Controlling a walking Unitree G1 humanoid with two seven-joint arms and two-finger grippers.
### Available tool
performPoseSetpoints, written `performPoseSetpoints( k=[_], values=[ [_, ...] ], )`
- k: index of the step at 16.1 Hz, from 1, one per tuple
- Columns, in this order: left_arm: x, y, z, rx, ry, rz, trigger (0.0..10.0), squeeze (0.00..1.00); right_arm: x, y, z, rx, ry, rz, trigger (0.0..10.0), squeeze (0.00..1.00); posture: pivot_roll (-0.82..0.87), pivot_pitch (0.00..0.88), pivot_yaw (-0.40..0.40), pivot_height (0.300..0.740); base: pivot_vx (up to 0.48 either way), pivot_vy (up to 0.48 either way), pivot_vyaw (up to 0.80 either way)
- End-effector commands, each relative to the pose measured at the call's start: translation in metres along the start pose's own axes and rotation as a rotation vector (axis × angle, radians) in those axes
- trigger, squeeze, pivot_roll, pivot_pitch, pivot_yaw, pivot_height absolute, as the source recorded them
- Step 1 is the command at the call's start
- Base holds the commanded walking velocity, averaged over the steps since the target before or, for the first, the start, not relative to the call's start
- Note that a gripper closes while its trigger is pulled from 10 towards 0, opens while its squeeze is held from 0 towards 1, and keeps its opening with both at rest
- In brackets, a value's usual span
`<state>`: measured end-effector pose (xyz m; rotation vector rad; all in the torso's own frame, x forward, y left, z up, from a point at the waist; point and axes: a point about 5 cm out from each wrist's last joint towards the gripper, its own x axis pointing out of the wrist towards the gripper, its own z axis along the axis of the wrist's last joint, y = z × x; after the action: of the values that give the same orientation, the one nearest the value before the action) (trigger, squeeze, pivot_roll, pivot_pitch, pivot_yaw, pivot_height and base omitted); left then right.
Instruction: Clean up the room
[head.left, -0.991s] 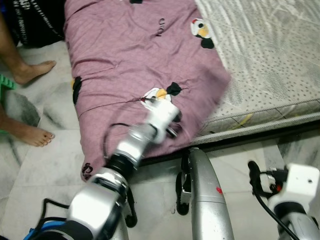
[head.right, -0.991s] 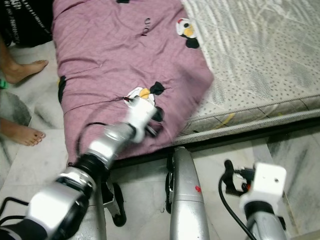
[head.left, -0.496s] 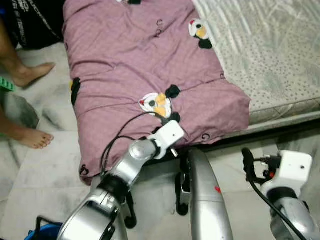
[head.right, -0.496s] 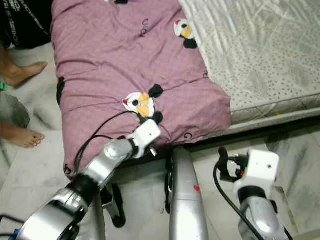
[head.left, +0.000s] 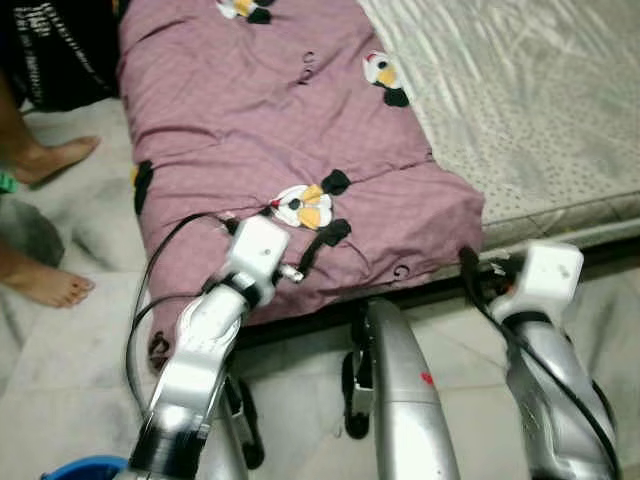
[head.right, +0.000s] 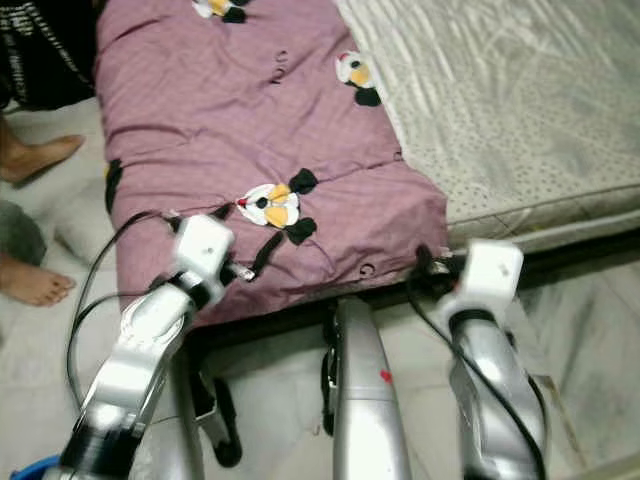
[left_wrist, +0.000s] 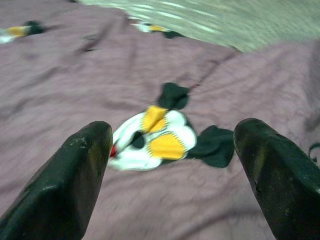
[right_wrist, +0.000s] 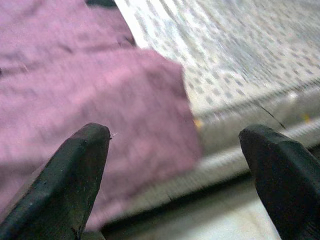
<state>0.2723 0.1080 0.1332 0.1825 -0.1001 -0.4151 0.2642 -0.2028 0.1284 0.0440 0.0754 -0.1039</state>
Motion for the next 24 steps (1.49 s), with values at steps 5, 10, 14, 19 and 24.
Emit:
performPoseSetpoints(
  k=[5,10,14,19,24],
  values=[
    [-0.075,0.06,0.002,-0.055,0.061,0.537,10.0,0.0,0.056,0.051,-0.014,-0.006,0.044,0.161,10.0,0.0,0.18,0.217,-0.08,0.554,0.0,0.0,0.0],
    [-0.1,0.062,0.0,-0.093,0.14,0.584,10.0,0.0,0.08,0.094,-0.044,0.064,0.251,0.196,10.0,0.0,0.23,0.23,-0.089,0.554,0.0,0.0,0.0],
    [-0.1,0.061,0.002,-0.093,0.166,0.562,10.0,0.0,0.086,0.064,-0.062,0.28,0.384,-0.061,10.0,0.0,0.23,0.232,-0.077,0.554,0.0,0.0,0.0],
    [-0.091,0.061,0.001,-0.11,0.166,0.54,10.0,0.0,0.086,0.023,-0.063,0.321,0.351,-0.196,10.0,0.0,0.2,0.213,-0.067,0.554,0.0,0.0,0.0],
    [-0.077,0.056,-0.001,-0.146,0.155,0.509,10.0,0.0,0.073,-0.035,-0.054,0.262,0.182,-0.285,10.0,0.0,0.15,0.189,-0.055,0.554,0.0,0.0,0.0]
  ],
)
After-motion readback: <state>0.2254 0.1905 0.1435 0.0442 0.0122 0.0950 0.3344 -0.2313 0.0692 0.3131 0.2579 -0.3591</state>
